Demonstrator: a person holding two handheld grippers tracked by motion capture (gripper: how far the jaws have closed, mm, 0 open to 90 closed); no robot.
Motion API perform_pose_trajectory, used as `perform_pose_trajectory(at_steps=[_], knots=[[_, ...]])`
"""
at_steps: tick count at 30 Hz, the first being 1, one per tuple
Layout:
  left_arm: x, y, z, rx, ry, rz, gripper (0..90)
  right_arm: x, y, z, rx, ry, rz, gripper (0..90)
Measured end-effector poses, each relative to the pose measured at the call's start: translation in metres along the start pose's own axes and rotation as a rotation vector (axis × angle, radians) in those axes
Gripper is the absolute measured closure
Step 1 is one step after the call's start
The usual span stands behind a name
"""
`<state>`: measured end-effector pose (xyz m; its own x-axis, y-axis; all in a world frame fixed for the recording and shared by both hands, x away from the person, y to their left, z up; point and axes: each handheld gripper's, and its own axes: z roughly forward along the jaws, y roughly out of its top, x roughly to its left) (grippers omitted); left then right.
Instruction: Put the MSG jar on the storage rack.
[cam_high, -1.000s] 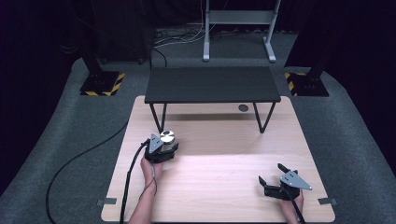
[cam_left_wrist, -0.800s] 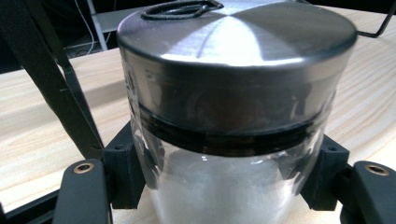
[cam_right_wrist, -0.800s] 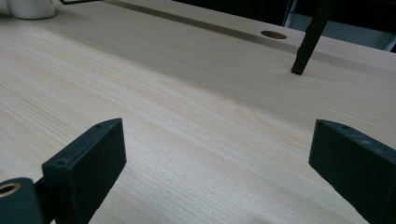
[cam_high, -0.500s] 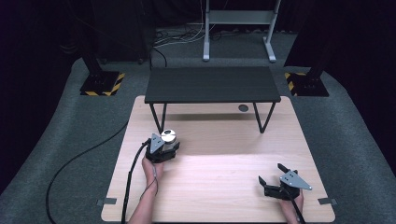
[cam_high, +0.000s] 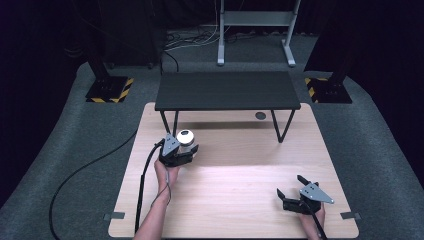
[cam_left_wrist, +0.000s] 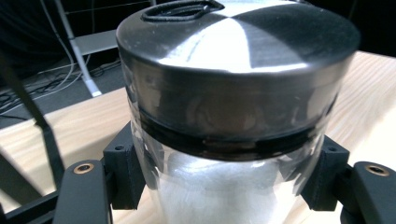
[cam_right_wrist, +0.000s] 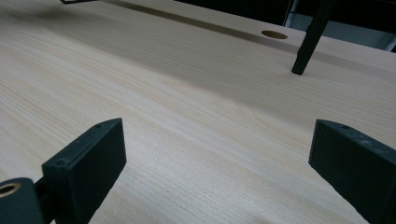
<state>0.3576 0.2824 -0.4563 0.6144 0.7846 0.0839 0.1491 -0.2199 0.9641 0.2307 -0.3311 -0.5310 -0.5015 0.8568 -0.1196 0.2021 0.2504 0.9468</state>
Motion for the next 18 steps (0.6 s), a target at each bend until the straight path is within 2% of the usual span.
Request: perform_pose_trajectory(at_steps=[6,9,10,11,18], knots=[[0.001,0.027,0.002,-0.010,-0.043,0.036,30.8,0.000,0.001,0.001,0.007,-0.001,-0.003,3.0],[0.003,0.040,0.003,-0.023,-0.063,0.037,30.9,0.001,0.002,0.001,0.010,-0.002,-0.005,3.0],[0.003,0.040,0.003,-0.023,-0.063,0.037,30.9,0.001,0.002,0.001,0.010,-0.002,-0.005,3.0],[0.005,0.051,0.005,-0.025,-0.076,0.046,30.9,0.001,0.002,0.001,0.011,-0.002,-0.007,3.1],[0.006,0.088,0.011,-0.039,-0.108,0.098,30.8,0.001,0.002,0.001,0.016,-0.003,-0.009,3.1]])
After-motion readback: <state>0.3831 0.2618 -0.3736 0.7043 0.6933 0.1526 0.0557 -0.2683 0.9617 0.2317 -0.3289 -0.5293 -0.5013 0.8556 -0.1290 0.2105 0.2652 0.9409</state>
